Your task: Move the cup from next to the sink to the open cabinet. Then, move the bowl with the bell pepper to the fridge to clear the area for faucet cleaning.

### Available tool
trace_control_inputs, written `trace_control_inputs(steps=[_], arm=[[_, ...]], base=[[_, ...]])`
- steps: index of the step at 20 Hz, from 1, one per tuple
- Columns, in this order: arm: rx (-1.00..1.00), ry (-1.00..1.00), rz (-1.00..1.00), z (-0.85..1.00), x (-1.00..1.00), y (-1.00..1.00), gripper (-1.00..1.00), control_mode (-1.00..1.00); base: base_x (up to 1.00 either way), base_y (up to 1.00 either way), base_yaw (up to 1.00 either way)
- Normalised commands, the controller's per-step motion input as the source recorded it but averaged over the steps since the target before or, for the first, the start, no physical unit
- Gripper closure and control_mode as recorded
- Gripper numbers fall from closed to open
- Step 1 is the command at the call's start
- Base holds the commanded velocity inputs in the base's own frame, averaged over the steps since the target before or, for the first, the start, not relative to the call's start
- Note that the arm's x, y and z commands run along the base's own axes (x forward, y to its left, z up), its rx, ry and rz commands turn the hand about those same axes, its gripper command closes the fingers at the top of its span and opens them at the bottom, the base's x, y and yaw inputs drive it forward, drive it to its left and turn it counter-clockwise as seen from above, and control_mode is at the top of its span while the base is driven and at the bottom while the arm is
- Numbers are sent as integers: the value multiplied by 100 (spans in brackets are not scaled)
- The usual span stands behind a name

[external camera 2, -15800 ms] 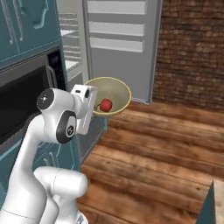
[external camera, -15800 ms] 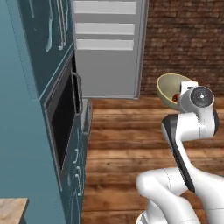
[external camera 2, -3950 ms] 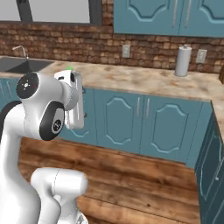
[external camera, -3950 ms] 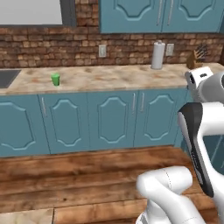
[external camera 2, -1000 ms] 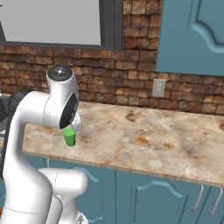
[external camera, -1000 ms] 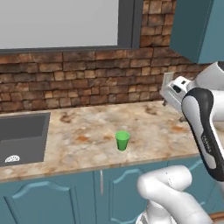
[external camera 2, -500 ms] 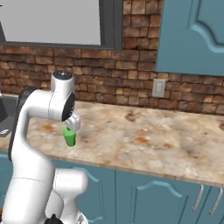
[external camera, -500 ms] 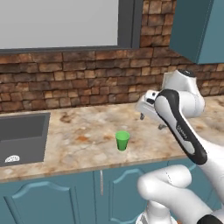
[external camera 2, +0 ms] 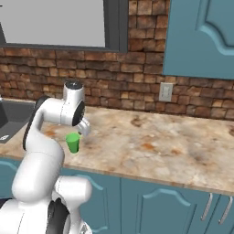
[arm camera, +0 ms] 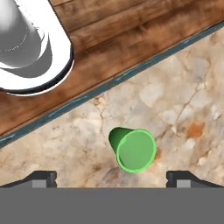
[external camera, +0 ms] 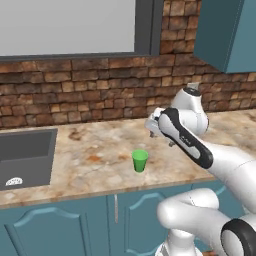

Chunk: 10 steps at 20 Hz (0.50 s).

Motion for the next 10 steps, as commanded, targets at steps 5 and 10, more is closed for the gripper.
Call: trace_control_inputs(steps=[5,10], arm=[[0,10,5,-53,36,20,-100,-100],[-1,8,5,-54,25,15,-100,-100]], base=[[0,0,0],[0,0,0]])
